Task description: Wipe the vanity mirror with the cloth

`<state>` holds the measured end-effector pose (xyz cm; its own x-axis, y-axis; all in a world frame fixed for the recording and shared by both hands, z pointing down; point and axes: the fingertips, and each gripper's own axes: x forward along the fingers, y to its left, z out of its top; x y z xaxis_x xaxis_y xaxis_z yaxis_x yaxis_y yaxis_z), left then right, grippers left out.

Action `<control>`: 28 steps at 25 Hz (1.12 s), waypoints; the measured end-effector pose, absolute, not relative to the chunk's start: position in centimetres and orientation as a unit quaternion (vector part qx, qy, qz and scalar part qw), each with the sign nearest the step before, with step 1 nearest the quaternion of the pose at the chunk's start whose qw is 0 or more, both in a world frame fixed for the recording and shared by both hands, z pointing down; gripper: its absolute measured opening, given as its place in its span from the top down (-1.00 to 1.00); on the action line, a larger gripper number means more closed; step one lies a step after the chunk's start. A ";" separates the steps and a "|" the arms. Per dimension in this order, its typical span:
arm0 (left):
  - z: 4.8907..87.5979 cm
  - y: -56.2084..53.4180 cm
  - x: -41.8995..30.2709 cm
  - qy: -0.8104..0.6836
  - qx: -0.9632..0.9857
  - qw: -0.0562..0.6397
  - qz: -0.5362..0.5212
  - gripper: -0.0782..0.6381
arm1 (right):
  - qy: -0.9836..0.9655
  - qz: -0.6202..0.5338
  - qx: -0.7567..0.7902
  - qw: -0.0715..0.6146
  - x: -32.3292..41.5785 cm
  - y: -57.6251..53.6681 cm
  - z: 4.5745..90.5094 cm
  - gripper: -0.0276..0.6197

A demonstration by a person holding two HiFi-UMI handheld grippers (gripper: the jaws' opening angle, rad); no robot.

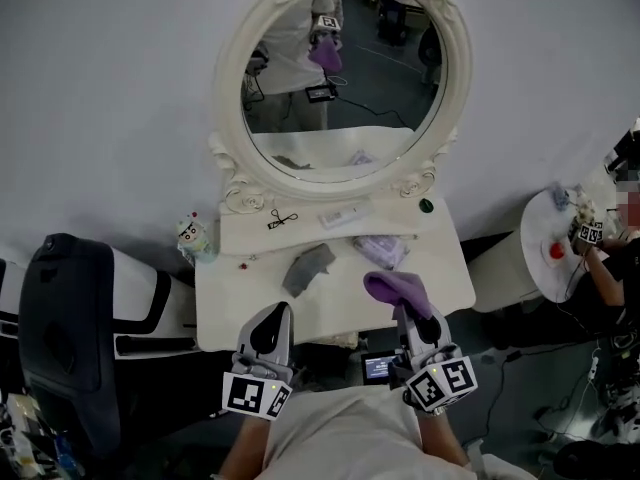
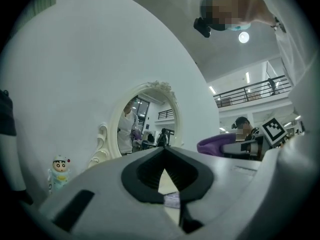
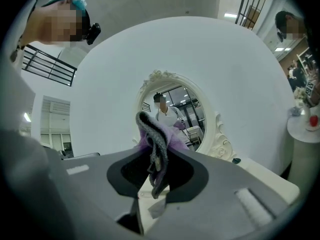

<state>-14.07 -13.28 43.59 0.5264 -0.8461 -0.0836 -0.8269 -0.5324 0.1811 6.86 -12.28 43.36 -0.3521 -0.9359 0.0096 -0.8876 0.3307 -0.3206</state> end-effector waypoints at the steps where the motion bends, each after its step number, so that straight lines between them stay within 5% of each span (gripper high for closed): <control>1: 43.6 -13.8 -13.9 -0.485 0.869 0.058 -0.080 0.78 | 0.814 -0.135 -0.558 0.087 7.1 -12.9 43.3 0.68; 28: 39.2 -26.0 -7.3 -0.590 0.805 0.020 -0.068 0.78 | 0.860 -0.103 -0.484 0.124 15.7 -30.8 38.2 0.68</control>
